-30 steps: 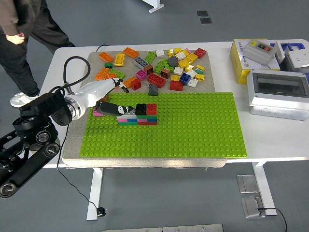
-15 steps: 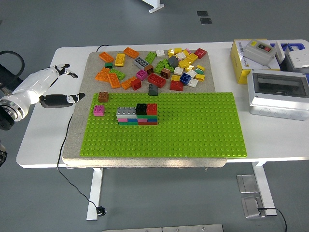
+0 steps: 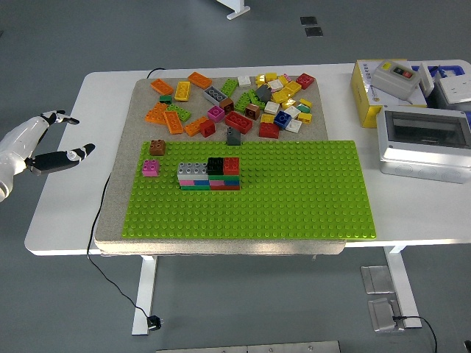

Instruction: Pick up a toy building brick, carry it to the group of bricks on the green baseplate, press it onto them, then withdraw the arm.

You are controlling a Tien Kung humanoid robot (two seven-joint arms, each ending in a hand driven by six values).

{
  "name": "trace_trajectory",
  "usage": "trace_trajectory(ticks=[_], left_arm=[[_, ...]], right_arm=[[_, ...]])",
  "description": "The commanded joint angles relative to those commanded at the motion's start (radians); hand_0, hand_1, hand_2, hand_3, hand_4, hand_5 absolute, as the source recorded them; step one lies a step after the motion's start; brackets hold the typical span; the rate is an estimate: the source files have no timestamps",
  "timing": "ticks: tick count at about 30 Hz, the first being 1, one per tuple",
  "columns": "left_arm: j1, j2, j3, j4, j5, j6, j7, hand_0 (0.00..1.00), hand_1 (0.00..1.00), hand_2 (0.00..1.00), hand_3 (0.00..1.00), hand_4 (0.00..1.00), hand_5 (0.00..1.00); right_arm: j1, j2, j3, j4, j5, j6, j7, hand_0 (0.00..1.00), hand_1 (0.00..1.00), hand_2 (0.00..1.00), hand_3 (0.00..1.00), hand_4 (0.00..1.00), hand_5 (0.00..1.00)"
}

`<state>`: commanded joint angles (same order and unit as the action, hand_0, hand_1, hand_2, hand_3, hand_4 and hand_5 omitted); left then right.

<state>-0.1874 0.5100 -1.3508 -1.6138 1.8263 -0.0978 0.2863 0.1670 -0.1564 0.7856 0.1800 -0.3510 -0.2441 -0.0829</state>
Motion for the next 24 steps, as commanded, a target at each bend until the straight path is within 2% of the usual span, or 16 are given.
trace_trajectory(ticks=[10, 19, 24], left_arm=[[0.010, -0.033, -0.045, 0.019, 0.005, -0.001, -0.010, 0.998, 0.957, 0.941, 0.788, 0.778, 0.578], [0.012, -0.045, -0.061, 0.024, 0.009, 0.002, -0.018, 0.998, 0.953, 0.939, 0.784, 0.768, 0.578], [0.010, -0.041, -0.053, 0.033, 0.011, 0.005, -0.023, 0.998, 0.953, 0.939, 0.782, 0.766, 0.580]], right_arm=[[-0.001, 0.000, 0.037, 0.000, -0.028, -0.001, 0.005, 0.704, 0.675, 0.713, 0.706, 0.363, 0.804], [0.000, 0.000, 0.051, 0.000, -0.030, -0.003, 0.015, 0.703, 0.670, 0.696, 0.700, 0.360, 0.796], [0.004, -0.001, 0.049, 0.000, -0.036, -0.005, 0.015, 0.703, 0.665, 0.684, 0.689, 0.359, 0.785]])
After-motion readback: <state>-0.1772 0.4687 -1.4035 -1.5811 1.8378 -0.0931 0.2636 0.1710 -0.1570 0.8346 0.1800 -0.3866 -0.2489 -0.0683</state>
